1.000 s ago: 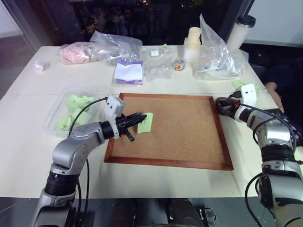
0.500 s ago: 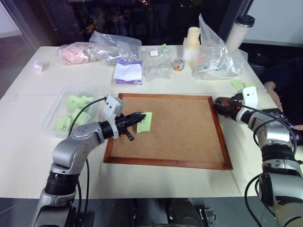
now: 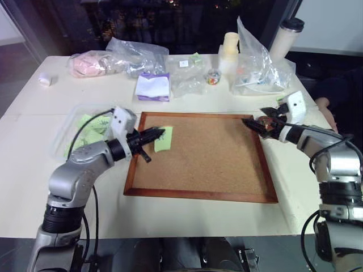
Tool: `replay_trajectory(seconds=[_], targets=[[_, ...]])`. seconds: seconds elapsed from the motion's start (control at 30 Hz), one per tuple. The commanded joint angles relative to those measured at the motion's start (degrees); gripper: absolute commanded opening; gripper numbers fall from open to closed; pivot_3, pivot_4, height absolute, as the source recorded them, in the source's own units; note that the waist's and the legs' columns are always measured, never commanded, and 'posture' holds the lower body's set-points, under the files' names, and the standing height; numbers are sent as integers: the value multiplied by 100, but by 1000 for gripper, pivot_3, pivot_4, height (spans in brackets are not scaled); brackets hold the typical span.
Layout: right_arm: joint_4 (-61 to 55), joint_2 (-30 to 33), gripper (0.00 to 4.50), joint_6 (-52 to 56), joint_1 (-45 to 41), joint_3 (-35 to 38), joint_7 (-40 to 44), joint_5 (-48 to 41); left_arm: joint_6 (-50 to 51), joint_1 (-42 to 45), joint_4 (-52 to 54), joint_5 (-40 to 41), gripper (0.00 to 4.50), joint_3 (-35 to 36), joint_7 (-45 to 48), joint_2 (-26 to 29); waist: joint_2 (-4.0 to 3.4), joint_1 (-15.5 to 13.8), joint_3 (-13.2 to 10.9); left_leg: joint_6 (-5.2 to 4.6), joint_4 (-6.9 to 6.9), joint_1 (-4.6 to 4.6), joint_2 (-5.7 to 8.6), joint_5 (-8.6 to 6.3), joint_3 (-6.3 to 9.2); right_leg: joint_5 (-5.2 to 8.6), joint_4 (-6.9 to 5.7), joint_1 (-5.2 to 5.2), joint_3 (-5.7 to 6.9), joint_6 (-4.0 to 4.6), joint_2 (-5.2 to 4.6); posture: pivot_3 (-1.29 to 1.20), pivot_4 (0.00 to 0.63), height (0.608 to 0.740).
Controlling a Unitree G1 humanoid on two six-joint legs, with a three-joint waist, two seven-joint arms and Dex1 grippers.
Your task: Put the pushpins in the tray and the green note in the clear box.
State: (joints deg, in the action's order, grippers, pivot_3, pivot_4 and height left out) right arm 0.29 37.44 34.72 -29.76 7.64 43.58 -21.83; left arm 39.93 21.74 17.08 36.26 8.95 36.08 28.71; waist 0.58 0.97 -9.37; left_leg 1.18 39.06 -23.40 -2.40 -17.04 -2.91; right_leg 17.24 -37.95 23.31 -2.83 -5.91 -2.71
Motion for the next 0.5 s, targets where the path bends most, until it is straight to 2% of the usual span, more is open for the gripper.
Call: replay_trajectory(seconds=[0.03, 0.27, 0.47, 0.5], targets=[[-591, 4, 4468, 149, -95, -149, 148, -197, 78, 70, 188, 345, 0, 770, -282, 167, 0, -6, 0, 0, 0, 0, 0, 0, 0, 0, 0, 0, 0, 0, 0, 0, 150, 740], [-715, -247, 4468, 182, -215, -597, 224, -161, -278, -231, -681, -140, 0, 2012, -1053, 660, 2, 6, -1, 0, -1, 1, 0, 0, -1, 0, -1, 4, 1, 0, 2, 0, 150, 740], [-444, -314, 4468, 23, -397, -772, 294, -67, -751, -502, -1543, -446, 0, 2255, -1025, 859, 14, -34, -8, 0, 0, -1, 1, 0, -3, 0, 0, 4, 5, 1, -6, 0, 150, 740], [-381, -303, 4495, -33, -416, -799, 303, -22, -811, -504, -1667, -499, 332, 2236, -1044, 845, 22, -41, -12, 0, 0, -2, 1, 0, -3, 0, 1, 3, 8, 1, -7, 0, 150, 740]])
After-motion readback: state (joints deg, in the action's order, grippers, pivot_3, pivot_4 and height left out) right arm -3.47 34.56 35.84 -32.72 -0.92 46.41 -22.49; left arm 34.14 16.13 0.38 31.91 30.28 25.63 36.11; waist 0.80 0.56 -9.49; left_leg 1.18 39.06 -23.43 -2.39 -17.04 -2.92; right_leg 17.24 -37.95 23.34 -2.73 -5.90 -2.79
